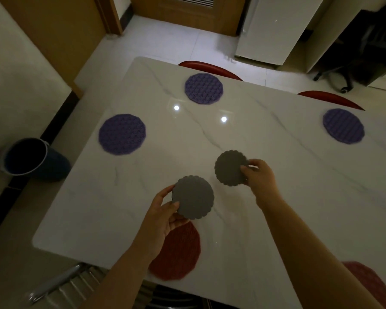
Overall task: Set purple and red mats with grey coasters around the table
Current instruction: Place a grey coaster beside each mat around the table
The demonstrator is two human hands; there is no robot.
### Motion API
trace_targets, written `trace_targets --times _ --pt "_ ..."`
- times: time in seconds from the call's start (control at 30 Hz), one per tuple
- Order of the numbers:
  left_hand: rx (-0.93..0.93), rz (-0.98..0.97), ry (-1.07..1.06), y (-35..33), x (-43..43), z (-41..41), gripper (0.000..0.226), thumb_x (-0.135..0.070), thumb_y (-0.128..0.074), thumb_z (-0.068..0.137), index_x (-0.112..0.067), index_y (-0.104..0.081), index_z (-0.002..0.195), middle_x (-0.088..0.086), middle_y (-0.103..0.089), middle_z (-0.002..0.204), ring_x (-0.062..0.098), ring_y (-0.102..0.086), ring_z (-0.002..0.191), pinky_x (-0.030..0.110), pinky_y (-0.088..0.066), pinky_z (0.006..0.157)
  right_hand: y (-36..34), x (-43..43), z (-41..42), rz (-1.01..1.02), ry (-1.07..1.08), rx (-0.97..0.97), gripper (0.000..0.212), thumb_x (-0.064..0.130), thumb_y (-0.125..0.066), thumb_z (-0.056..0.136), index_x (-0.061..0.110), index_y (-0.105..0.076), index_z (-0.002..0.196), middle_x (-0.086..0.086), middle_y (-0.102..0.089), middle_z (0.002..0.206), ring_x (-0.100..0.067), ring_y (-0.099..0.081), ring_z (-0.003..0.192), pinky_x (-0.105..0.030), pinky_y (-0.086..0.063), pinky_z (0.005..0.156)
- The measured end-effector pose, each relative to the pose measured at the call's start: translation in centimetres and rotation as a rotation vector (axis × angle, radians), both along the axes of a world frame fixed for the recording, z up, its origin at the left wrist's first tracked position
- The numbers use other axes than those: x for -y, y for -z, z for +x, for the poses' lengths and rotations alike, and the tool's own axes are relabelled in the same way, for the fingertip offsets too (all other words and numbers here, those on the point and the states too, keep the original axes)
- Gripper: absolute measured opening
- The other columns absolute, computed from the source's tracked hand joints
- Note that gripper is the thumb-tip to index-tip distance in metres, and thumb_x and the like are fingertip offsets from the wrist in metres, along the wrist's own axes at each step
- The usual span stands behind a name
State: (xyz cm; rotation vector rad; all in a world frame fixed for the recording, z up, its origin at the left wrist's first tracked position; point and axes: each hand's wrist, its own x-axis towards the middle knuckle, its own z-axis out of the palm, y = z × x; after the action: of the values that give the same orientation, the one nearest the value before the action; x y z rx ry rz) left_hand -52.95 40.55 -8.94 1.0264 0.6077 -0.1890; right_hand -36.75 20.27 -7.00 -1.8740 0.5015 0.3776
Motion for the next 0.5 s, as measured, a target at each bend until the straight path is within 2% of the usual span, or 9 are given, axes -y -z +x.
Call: trace_targets --times 0.1,0.2,0.3,0.43,0.5 --pt "-0.001 0.004 0.005 0.2 0.0 0.5 0.041 -0.010 -0.055 0.092 -0.030 -0.052 0.128 0.006 -0.073 0.109 0.032 -0.069 0.101 0.037 -0.059 0.077 -2.4 0.7 -2.5 0.331 0.155 -0.050 0.014 0.011 -0.061 0.088 0.009 -0.060 0.101 -0.013 -0.068 0.098 -0.024 -0.069 0.084 -0.028 -0.058 0.065" --pt "-0.002 0.010 0.048 0.3 0.7 1.0 0.042 -0.012 -0.054 0.093 -0.029 -0.049 0.131 0.008 -0.073 0.110 0.032 -0.068 0.102 0.040 -0.058 0.083 -2.9 -0.2 -5.3 0.396 0.032 -0.100 0.009 0.012 -0.062 0.087 0.011 -0.062 0.096 -0.008 -0.069 0.091 -0.018 -0.071 0.075 -0.024 -0.057 0.061" --pt "0.015 0.017 0.083 -0.1 1.6 1.1 0.042 -0.015 -0.056 0.093 -0.028 -0.048 0.132 0.009 -0.072 0.112 0.032 -0.068 0.103 0.041 -0.057 0.085 -1.9 -1.4 -7.2 0.324 -0.031 -0.101 0.010 0.011 -0.063 0.086 0.011 -0.063 0.096 -0.005 -0.069 0.087 -0.016 -0.069 0.075 -0.023 -0.057 0.061" --pt "0.060 0.046 0.121 -0.6 2.3 0.8 0.042 -0.022 -0.058 0.092 -0.032 -0.049 0.131 0.002 -0.072 0.114 0.029 -0.068 0.104 0.035 -0.058 0.080 -0.8 -1.6 -8.2 0.011 -0.104 0.097 0.013 0.015 -0.066 0.085 0.025 -0.060 0.090 0.008 -0.065 0.086 -0.007 -0.063 0.075 -0.017 -0.052 0.061" --pt "0.076 0.054 0.143 -0.8 2.4 0.6 0.042 -0.027 -0.059 0.092 -0.036 -0.049 0.132 -0.001 -0.070 0.117 0.028 -0.068 0.105 0.032 -0.057 0.079 -0.7 -1.3 -8.7 -0.021 -0.139 0.122 0.014 0.018 -0.066 0.085 0.026 -0.058 0.094 0.009 -0.063 0.092 -0.003 -0.061 0.079 -0.012 -0.048 0.060"
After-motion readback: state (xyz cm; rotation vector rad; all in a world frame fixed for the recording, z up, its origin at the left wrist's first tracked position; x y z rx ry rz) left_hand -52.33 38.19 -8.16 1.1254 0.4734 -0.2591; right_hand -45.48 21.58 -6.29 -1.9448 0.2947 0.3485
